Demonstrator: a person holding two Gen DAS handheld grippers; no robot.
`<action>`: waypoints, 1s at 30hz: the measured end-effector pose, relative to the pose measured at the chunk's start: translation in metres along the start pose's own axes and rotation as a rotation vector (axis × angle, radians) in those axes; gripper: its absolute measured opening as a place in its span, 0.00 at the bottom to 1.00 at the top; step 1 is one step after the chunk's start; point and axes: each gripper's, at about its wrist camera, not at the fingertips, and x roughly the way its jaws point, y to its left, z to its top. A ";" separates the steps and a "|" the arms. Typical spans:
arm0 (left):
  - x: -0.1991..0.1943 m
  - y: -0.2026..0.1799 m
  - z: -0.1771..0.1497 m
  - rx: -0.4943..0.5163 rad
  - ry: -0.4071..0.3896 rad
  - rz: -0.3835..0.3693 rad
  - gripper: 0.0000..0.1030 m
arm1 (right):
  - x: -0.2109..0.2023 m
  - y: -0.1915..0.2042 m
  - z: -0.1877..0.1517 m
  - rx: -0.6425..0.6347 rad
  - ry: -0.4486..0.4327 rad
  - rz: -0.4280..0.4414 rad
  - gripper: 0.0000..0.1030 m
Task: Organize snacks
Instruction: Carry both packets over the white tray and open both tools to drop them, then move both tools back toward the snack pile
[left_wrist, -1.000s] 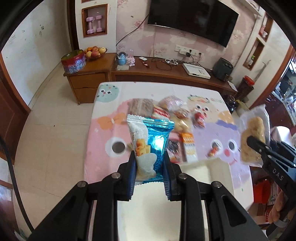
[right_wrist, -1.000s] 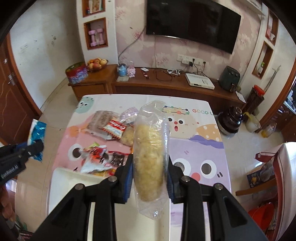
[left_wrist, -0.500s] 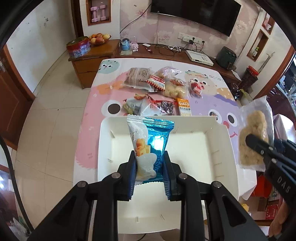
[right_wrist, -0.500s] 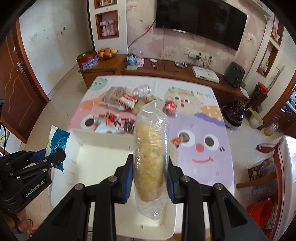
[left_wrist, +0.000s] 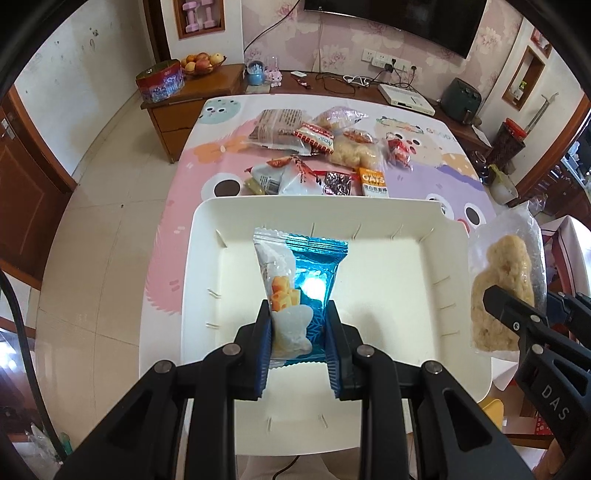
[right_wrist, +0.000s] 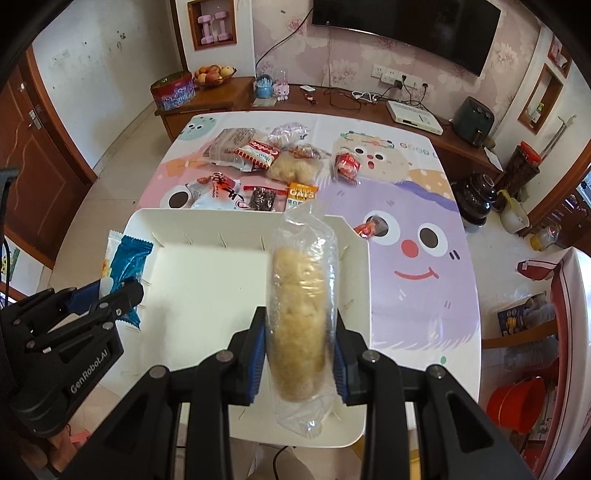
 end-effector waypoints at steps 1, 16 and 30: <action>0.000 0.001 0.000 0.000 0.001 0.002 0.23 | 0.001 0.000 0.000 0.001 0.006 -0.001 0.31; -0.009 -0.001 0.001 0.008 -0.024 0.032 0.81 | 0.000 0.000 0.003 0.000 -0.002 -0.030 0.40; -0.016 0.006 -0.002 -0.014 -0.031 0.045 0.81 | -0.011 0.007 0.001 -0.006 -0.035 -0.039 0.40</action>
